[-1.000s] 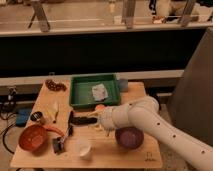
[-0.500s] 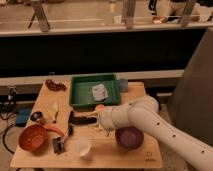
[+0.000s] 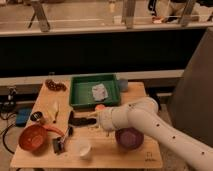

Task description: Place eraser in paper cup

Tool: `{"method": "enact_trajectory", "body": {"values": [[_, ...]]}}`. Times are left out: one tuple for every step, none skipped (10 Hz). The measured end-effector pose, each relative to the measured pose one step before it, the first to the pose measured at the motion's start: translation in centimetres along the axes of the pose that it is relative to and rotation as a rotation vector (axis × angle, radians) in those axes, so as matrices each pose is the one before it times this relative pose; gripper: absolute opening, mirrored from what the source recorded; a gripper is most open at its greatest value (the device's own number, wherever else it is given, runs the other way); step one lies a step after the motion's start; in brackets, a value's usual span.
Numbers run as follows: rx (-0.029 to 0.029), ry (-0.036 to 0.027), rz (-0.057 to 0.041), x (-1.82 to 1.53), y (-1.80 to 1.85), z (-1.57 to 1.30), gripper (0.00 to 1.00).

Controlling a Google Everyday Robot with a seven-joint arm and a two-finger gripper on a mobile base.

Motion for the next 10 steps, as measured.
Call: {"method": "enact_trajectory", "body": {"values": [[-0.00002, -0.00313, -0.00490, 0.323, -1.074, 0.288, 0.00], [0.00763, -0.00148, 0.00866, 0.060, -0.465, 0.046, 0.00], [0.01140, -0.00189, 0.02597, -0.023, 0.014, -0.055, 0.00], [0.00963, -0.00845, 0.04608, -0.278, 0.358, 0.028, 0.00], [0.00822, -0.01714, 0.03646, -0.189, 0.582, 0.044, 0.00], [0.00423, -0.01204, 0.00272, 0.038, 0.222, -0.031, 0.00], [0.00538, -0.01236, -0.00256, -0.006, 0.208, -0.066, 0.00], [0.00879, -0.00366, 0.00266, 0.001, 0.087, -0.027, 0.00], [0.01920, 0.02067, 0.02010, 0.029, -0.005, 0.045, 0.00], [0.01496, 0.03916, 0.03048, -0.058, -0.112, 0.027, 0.00]]}}
